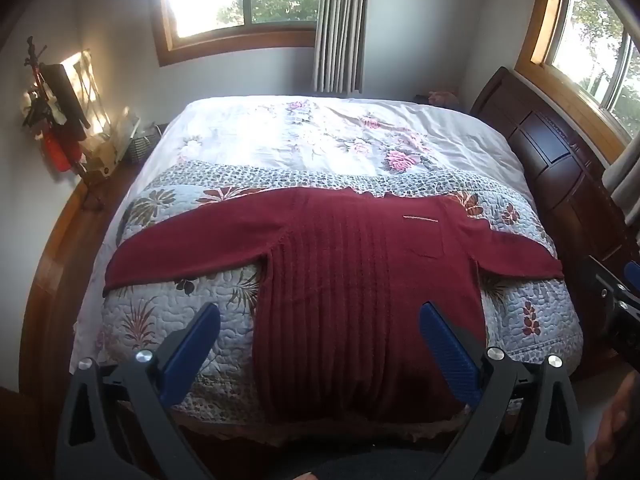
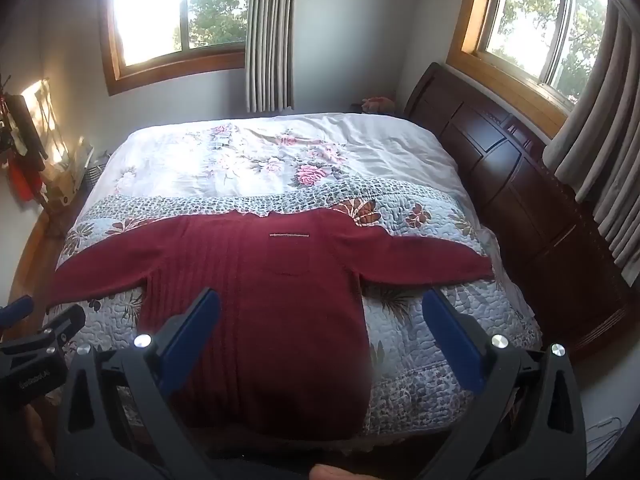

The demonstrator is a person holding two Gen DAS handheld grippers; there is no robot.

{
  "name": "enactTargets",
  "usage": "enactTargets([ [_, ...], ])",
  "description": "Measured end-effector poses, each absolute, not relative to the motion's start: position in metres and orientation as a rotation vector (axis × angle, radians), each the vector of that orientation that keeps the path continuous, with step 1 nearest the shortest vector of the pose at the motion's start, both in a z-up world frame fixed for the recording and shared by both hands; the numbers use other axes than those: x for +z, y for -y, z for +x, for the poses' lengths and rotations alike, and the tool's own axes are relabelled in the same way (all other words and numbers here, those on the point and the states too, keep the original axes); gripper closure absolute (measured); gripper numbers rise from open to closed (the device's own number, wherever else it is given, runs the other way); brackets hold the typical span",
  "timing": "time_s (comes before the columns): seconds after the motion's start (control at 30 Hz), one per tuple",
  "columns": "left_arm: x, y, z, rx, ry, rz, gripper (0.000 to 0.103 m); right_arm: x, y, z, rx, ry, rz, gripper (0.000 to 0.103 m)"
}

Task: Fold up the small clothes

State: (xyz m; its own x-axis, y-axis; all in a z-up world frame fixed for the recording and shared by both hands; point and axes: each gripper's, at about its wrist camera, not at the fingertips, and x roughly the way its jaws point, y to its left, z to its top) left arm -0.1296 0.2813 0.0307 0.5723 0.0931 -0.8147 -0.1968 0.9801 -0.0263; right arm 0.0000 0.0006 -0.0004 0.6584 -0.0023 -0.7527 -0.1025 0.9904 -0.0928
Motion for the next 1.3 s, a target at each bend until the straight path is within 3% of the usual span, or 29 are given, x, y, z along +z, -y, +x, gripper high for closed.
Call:
enactTargets([
  [1.3,0.039,-0.284,-0.134,0.194,-0.928,-0.131,0.004,-0.003,0.004,-0.002,0.069,-0.860,-0.106,0.003],
])
